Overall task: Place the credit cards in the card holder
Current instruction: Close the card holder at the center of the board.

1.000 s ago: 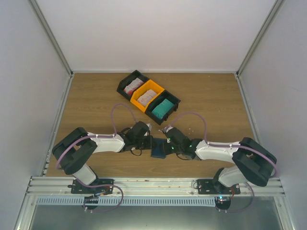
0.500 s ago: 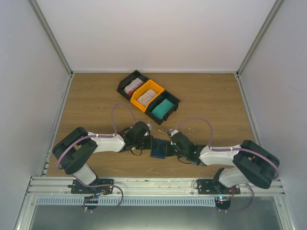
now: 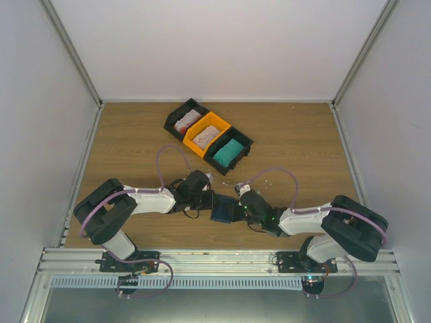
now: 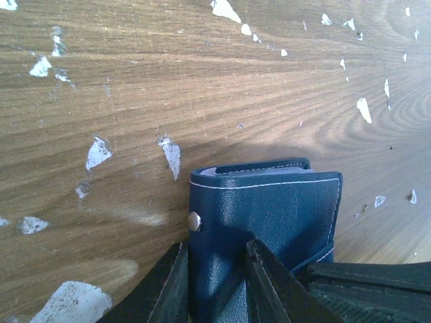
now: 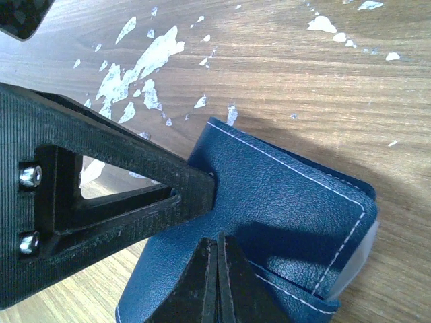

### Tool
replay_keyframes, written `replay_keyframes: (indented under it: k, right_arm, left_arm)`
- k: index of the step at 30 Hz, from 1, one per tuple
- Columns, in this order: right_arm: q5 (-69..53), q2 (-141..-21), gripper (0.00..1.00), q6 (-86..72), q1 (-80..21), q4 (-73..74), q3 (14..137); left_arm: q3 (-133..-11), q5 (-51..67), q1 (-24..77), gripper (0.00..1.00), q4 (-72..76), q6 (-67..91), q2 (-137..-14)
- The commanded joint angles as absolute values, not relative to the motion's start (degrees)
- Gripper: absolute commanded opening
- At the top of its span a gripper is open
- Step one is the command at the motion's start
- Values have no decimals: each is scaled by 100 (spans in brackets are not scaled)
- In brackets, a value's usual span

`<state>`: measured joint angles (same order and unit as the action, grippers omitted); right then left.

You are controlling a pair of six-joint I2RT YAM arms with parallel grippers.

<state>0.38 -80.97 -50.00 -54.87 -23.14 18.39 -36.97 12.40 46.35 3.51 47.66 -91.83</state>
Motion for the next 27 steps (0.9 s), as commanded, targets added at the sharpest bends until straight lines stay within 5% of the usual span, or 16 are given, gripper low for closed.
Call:
replay_keyframes:
  k: [1,27]
  right_arm:
    - [-404,-8814,0,-5128,-5821,-873,1375]
    - [-48,-9570,1,-5403,-5843,-327,1678]
  left_arm:
    - [-3607,1095,4667,25,-113,4826,-9509]
    - [-3614,1167,4667,25,-121,4825,-9445]
